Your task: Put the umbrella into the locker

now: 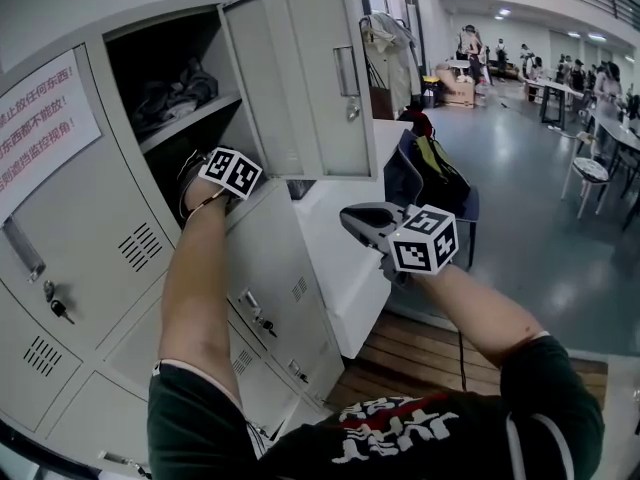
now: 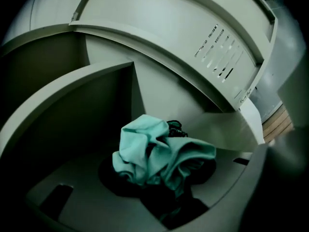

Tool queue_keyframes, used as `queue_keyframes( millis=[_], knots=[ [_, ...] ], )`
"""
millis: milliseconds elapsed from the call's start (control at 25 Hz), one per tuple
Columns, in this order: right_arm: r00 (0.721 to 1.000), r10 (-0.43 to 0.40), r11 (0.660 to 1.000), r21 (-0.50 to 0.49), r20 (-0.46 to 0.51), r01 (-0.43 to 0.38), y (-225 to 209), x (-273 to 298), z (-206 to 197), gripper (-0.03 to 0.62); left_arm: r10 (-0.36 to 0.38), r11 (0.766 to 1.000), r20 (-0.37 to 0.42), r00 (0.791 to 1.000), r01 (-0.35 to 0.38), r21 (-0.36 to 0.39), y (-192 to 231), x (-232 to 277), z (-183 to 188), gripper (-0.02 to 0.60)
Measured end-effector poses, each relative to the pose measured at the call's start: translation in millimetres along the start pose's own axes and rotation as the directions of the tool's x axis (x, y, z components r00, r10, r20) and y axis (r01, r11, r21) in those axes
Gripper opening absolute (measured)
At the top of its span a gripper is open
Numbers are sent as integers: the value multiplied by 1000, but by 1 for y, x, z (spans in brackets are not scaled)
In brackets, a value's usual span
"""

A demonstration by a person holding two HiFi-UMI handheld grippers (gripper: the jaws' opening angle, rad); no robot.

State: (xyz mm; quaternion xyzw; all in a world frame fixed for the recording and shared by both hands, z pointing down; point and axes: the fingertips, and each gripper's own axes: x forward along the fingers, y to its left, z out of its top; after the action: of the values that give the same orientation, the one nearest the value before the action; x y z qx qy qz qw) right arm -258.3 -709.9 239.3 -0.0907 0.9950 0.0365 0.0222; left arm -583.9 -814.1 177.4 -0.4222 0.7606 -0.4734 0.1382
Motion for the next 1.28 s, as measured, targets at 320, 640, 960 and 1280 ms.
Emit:
queue_keyframes(
  millis=[320,640,960,1280],
  knots=[
    [999,-28,999,18,-15,28,-14,-7,-11,35,39,996,-46,998,-36,82,1,26,-10,221],
    [999,-45,998,30,-21,46,-20,-15,-15,35,-29,993,-57,998,35,116,-15,34,-10,253],
    [999,-25,999,44,-25,26,-14,-15,-19,35,-187,981,-44,981,189,51,-35,29,-8,325],
    [999,-10,997,70,-31,13,-11,-20,-25,35,-276,943,22,961,275,-187,-25,20,-6,500]
  ],
)
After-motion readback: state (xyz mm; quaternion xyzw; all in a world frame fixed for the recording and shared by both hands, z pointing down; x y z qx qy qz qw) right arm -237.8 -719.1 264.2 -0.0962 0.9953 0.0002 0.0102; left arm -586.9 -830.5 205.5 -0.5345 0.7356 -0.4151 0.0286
